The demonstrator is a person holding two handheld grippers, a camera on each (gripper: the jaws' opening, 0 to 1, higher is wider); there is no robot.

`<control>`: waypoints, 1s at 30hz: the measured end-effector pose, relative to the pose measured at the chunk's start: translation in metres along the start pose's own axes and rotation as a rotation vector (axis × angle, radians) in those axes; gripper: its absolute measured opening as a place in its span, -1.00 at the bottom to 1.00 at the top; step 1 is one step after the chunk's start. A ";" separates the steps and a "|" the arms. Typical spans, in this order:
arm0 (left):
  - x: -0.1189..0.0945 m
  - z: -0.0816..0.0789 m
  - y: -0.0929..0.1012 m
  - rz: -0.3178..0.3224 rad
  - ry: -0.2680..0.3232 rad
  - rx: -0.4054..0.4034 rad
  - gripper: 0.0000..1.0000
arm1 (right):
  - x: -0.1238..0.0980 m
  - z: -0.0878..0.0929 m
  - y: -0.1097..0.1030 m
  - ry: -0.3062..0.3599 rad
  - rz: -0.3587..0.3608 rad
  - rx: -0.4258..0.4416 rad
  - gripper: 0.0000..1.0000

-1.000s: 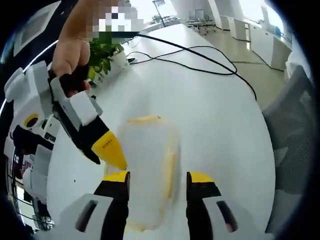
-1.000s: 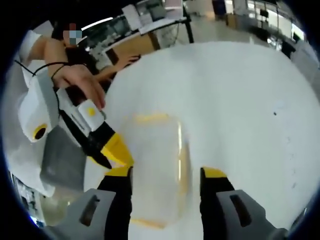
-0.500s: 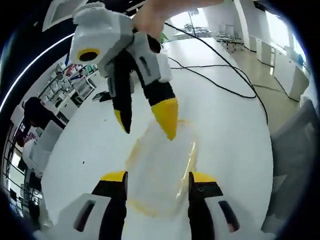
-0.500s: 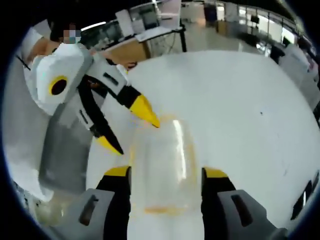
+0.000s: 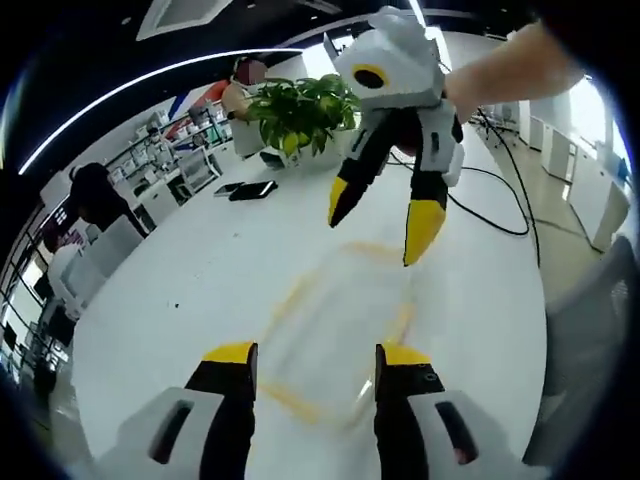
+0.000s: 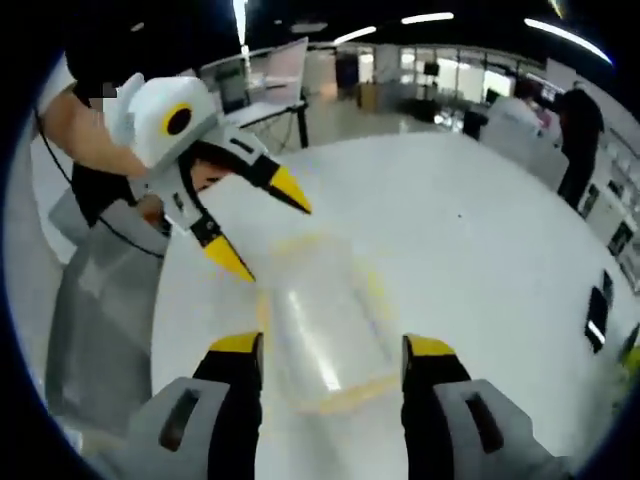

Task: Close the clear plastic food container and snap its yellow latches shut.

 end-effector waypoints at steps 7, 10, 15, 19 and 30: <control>-0.006 0.018 0.005 -0.043 0.061 -0.087 -0.10 | -0.014 0.029 -0.016 0.107 0.238 0.096 0.01; -0.010 0.027 0.008 -0.055 0.091 -0.141 -0.10 | -0.017 0.040 -0.025 0.113 0.284 0.109 0.01; -0.010 0.045 0.015 -0.068 0.099 -0.213 -0.13 | -0.013 0.055 -0.030 0.095 0.317 0.146 0.01; -0.004 0.055 0.018 -0.080 0.069 -0.225 -0.14 | -0.004 0.062 -0.032 0.081 0.325 0.166 0.04; 0.007 0.058 0.015 -0.087 0.059 -0.260 -0.21 | 0.011 0.071 -0.035 0.041 0.334 0.152 -0.15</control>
Point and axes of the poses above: the point that each gripper's makers call its tool centre point, and the gripper's own axes: x roughly forward along the fingers, y roughly to its right, z roughly out of its underside, the point moved 8 cm from there along -x, roughly backward along the fingers, and after that the axes turned 3 degrees about z, right-handed, at the moved point
